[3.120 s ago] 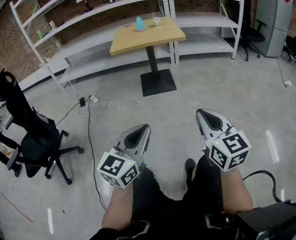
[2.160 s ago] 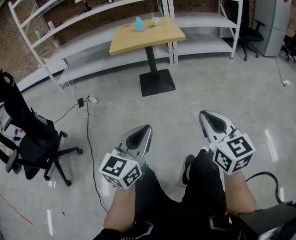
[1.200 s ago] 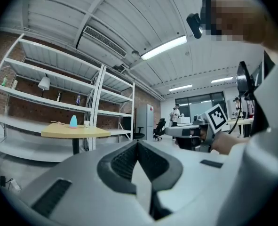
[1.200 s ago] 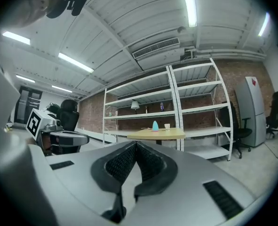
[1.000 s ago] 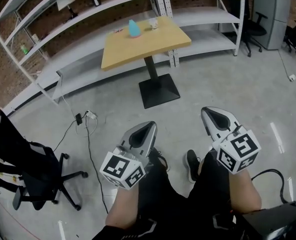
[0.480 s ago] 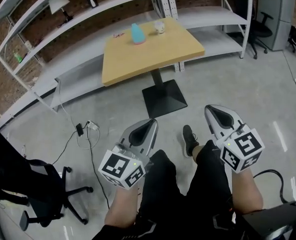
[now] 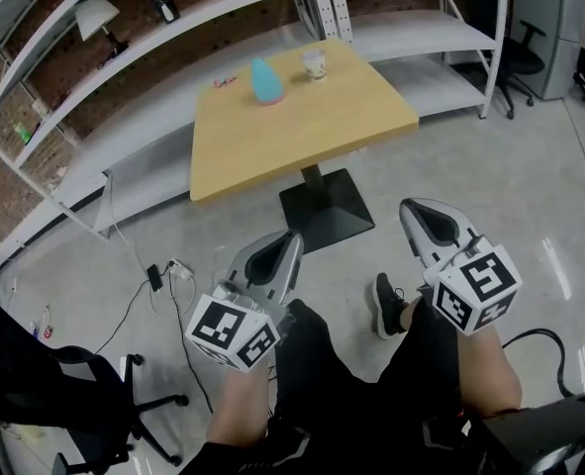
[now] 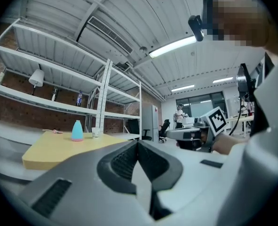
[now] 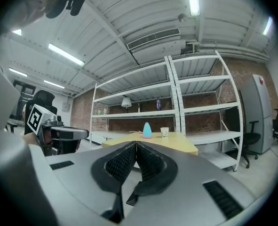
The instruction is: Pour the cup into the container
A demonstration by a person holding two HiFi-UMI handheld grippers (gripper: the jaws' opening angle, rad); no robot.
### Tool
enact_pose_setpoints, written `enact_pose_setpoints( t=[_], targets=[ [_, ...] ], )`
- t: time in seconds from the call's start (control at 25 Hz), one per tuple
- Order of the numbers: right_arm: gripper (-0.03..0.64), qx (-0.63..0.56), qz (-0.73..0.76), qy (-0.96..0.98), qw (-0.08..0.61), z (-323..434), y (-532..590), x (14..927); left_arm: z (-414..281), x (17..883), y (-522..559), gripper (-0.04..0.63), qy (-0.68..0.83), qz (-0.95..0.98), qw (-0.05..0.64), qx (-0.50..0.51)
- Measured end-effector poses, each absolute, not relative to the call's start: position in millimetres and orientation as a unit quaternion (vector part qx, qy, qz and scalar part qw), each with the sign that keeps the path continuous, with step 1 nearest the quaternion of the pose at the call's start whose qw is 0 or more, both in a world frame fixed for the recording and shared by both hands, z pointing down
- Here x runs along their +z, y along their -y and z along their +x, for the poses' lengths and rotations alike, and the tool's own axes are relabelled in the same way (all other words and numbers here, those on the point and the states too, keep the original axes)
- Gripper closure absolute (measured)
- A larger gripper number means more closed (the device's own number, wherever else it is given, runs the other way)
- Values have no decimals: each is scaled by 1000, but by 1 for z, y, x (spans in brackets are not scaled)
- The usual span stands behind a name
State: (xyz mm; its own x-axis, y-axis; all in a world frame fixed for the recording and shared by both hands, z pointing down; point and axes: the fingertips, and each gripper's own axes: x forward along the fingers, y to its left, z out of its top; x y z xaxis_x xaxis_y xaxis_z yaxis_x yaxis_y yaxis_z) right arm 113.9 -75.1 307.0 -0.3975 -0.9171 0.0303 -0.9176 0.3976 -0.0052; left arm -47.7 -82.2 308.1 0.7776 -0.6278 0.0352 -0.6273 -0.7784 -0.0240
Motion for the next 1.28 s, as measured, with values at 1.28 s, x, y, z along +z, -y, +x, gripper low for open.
enact_pose_setpoints(
  t=[1.28],
  targets=[
    [614, -14, 536, 844, 4, 102, 402, 268, -73, 272, 399, 594, -366, -930, 20, 3]
  ],
)
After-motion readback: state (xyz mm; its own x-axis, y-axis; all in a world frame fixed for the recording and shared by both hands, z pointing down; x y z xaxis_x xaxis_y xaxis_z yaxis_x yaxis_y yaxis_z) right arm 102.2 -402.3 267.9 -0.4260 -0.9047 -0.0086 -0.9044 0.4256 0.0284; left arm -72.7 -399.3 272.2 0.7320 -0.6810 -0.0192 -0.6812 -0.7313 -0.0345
